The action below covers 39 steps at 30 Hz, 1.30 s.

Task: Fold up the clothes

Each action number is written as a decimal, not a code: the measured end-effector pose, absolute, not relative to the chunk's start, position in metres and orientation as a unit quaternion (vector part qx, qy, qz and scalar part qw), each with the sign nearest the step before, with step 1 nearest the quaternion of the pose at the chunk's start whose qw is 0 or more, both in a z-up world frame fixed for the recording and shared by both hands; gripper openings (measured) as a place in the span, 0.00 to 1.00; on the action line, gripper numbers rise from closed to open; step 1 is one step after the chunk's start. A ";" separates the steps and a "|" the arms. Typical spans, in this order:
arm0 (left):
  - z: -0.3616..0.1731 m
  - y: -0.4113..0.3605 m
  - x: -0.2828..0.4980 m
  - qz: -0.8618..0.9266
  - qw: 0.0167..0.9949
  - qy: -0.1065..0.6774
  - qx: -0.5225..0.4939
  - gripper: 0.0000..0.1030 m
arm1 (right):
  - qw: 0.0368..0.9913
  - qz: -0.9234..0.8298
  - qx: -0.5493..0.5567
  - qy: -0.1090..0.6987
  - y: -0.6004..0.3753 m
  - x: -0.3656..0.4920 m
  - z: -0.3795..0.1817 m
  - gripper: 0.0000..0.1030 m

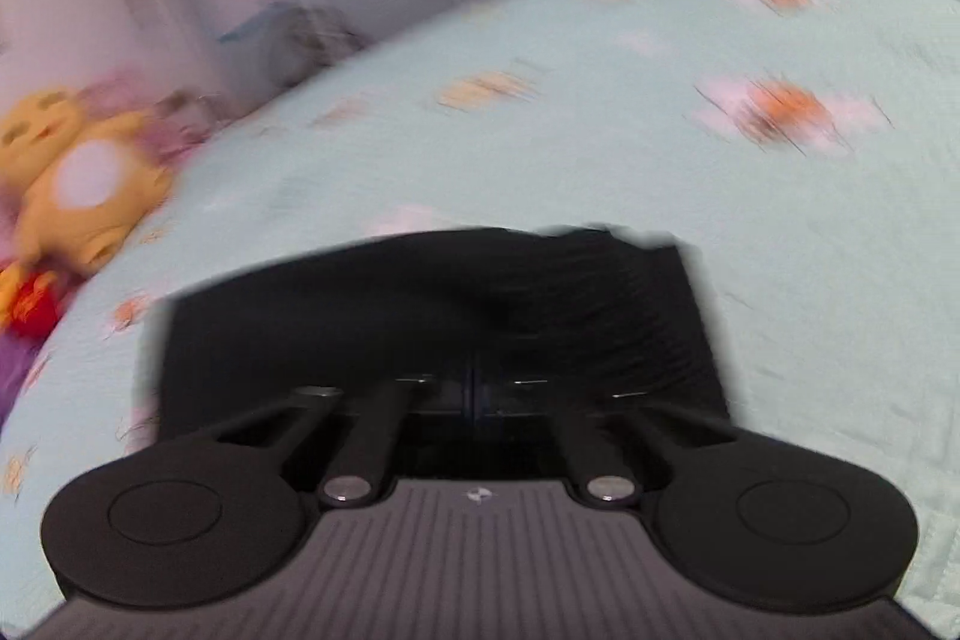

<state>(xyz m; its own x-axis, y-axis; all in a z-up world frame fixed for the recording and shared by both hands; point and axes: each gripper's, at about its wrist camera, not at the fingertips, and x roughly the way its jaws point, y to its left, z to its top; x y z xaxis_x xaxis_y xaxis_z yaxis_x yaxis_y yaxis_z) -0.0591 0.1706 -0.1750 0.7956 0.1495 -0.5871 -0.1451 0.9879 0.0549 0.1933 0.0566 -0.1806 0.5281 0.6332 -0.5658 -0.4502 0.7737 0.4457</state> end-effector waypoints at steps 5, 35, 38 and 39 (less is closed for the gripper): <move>-0.168 0.188 -0.068 0.070 0.961 0.265 -0.035 0.69 | 0.865 0.352 0.150 0.324 0.048 0.162 -0.147 0.06; -0.204 0.201 -0.077 0.044 0.967 0.243 -0.068 0.72 | 0.907 0.289 0.017 0.305 0.116 0.189 -0.162 0.12; -0.205 0.201 -0.077 0.038 0.967 0.244 -0.065 0.72 | 0.909 0.271 0.044 0.312 0.085 0.217 -0.186 0.00; -0.205 0.201 -0.077 0.037 0.967 0.244 -0.064 0.72 | 0.906 0.274 0.064 0.316 0.080 0.223 -0.187 0.00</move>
<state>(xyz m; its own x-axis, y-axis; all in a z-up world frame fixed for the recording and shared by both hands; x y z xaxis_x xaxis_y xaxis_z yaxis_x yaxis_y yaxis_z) -0.0770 0.2007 -0.2050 0.8778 0.0411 -0.4772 -0.1034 0.9891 -0.1050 0.2229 0.0800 -0.1874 0.6507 0.5370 -0.5370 -0.4559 0.8417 0.2893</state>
